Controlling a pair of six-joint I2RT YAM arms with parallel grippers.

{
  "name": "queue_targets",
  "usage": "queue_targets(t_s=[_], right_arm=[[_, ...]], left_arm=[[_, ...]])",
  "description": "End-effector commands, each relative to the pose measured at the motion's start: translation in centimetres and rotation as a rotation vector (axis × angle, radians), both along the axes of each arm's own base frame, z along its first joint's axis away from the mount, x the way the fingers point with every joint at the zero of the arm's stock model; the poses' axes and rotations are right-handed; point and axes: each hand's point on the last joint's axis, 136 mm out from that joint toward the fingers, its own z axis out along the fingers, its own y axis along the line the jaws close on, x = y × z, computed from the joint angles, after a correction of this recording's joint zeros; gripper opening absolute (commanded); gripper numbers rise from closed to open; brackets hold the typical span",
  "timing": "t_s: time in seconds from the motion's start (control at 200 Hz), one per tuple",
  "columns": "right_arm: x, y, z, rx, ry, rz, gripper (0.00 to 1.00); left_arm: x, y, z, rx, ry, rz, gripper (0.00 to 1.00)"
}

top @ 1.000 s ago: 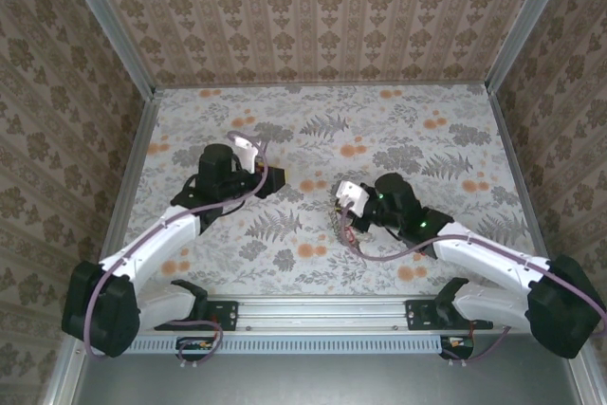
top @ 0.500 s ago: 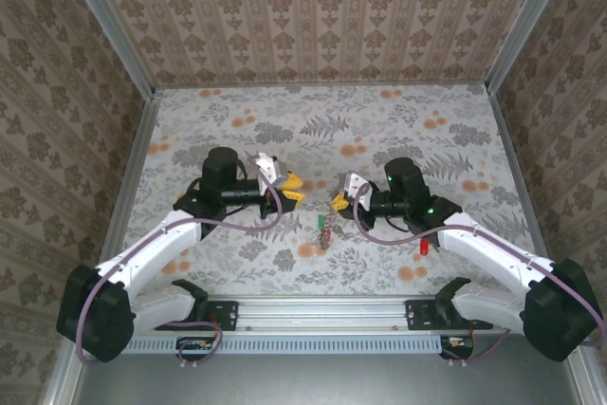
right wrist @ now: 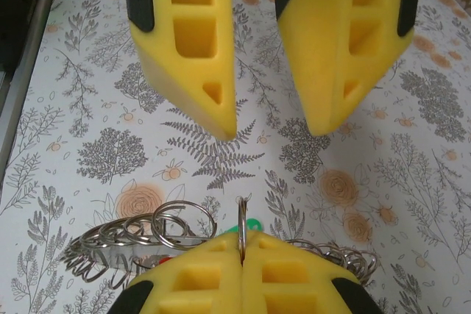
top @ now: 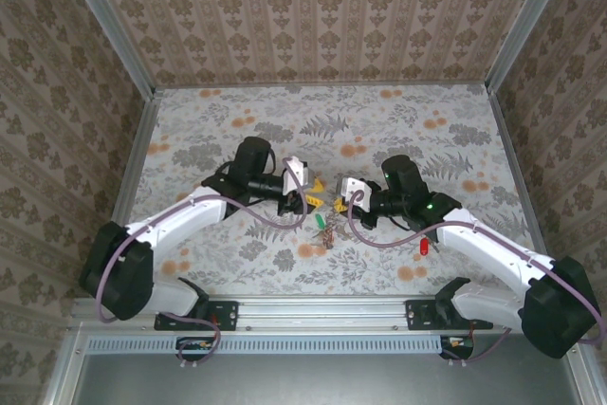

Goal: Put the keys on the keyring

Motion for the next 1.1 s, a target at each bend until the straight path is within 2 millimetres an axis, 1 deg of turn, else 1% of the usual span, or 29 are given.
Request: queue_targets(t_s=[0.0, 0.225, 0.425, 0.575, 0.67, 0.875, 0.985, 1.01, 1.05, 1.095], right_arm=[[0.2, 0.5, 1.3, 0.008, -0.04, 0.023, 0.0], [0.4, 0.7, 1.4, 0.023, -0.032, 0.016, 0.0], [0.5, 0.7, 1.4, 0.029, -0.029, 0.006, 0.0], [0.4, 0.7, 1.5, 0.035, -0.026, 0.005, 0.0], [0.4, 0.7, 1.6, 0.042, -0.025, 0.004, 0.0], [0.3, 0.8, 1.7, 0.053, -0.015, 0.005, 0.0], [0.2, 0.8, 1.5, 0.052, -0.003, 0.005, 0.0], [0.2, 0.8, 1.5, 0.049, -0.002, 0.004, 0.0], [0.2, 0.7, 1.3, 0.044, 0.0, -0.001, 0.01], [0.3, 0.4, 0.9, 0.033, -0.001, -0.013, 0.07]], left_arm=[[-0.6, -0.7, 0.9, -0.017, -0.038, -0.073, 0.37], [-1.1, -1.6, -0.3, 0.021, -0.022, -0.108, 0.37], [-1.4, -1.8, -1.1, 0.056, -0.021, -0.119, 0.37], [-1.2, -2.0, -1.8, 0.085, -0.036, -0.106, 0.34], [-1.2, -2.2, -1.8, 0.089, -0.045, -0.106, 0.32], [-1.0, -2.5, -2.1, 0.1, -0.058, -0.095, 0.21], [-0.9, -2.7, -1.9, 0.091, -0.065, -0.087, 0.06], [-0.7, -2.7, -1.9, 0.088, -0.068, -0.082, 0.0], [-0.6, -2.8, -1.8, 0.083, -0.073, -0.076, 0.0], [-0.5, -2.8, -1.7, 0.072, -0.082, -0.064, 0.0]])
